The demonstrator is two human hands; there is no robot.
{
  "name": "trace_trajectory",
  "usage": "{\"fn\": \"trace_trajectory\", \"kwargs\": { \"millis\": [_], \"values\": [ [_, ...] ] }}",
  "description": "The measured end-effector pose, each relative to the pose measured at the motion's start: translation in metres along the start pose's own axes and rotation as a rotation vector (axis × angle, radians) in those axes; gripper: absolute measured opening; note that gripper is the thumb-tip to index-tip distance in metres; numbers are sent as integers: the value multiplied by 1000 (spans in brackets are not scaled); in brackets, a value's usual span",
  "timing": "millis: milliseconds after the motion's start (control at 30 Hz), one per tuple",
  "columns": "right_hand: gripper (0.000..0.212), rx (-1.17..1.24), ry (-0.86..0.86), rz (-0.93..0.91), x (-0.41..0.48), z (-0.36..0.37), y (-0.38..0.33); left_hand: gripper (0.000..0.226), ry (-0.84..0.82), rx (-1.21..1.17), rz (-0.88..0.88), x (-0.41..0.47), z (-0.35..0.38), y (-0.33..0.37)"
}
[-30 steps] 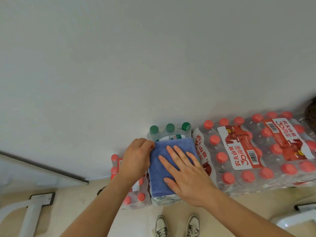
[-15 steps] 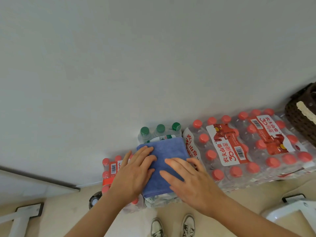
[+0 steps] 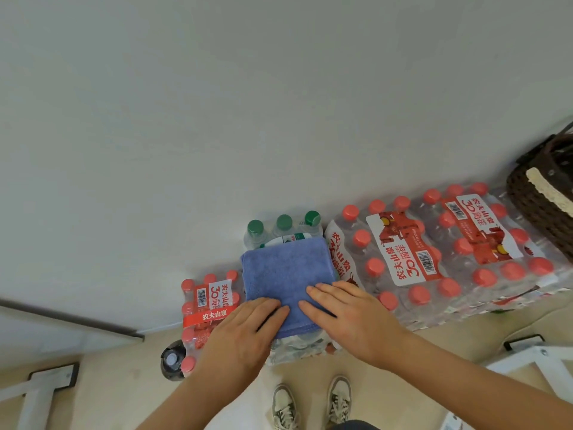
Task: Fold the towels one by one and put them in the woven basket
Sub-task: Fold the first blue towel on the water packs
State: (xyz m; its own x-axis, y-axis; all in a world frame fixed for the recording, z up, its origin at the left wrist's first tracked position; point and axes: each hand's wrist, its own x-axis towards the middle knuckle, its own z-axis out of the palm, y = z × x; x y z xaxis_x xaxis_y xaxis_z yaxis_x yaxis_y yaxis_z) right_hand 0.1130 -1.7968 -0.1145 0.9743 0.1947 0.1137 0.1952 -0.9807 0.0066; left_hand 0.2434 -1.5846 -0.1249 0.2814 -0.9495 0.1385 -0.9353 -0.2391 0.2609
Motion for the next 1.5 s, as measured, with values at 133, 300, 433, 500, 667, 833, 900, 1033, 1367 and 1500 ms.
{"fn": "trace_trajectory", "kwargs": {
  "millis": [133, 300, 433, 500, 667, 833, 900, 1033, 1367, 1500],
  "values": [
    [39, -34, -39, -56, 13, -16, 5, 37, 42, -62, -5, 7, -10, 1],
    [24, 220, -197, 86, 27, -39, 9, 24, -93, -295, -296, 26, -47, 2],
    [17, 515, -281, 224, 33, -54, 15, 21, -84, -436, -276, 27, -53, 2],
    [19, 555, -275, 276, 37, -52, 16, 26, -64, -397, -252, 25, -49, 1],
    [24, 646, -207, 403, 48, -45, 18, 16, -59, -432, -494, 36, -48, -11],
    [20, 610, -189, 519, 58, -30, 23, 23, -86, -435, -629, 60, -45, -22],
    [17, 628, -204, 564, 63, -27, 26, 23, -51, -413, -688, 68, -43, -24],
    [20, 708, -259, 646, 72, -29, 34, 22, 25, -366, -752, 71, -39, -22],
    [27, 606, -489, 518, 78, -44, 53, 28, -120, -517, -803, 57, -40, -32],
    [32, 645, -629, 457, 80, -65, 50, 25, 3, -508, -684, 54, -50, -21]
  ]
}}
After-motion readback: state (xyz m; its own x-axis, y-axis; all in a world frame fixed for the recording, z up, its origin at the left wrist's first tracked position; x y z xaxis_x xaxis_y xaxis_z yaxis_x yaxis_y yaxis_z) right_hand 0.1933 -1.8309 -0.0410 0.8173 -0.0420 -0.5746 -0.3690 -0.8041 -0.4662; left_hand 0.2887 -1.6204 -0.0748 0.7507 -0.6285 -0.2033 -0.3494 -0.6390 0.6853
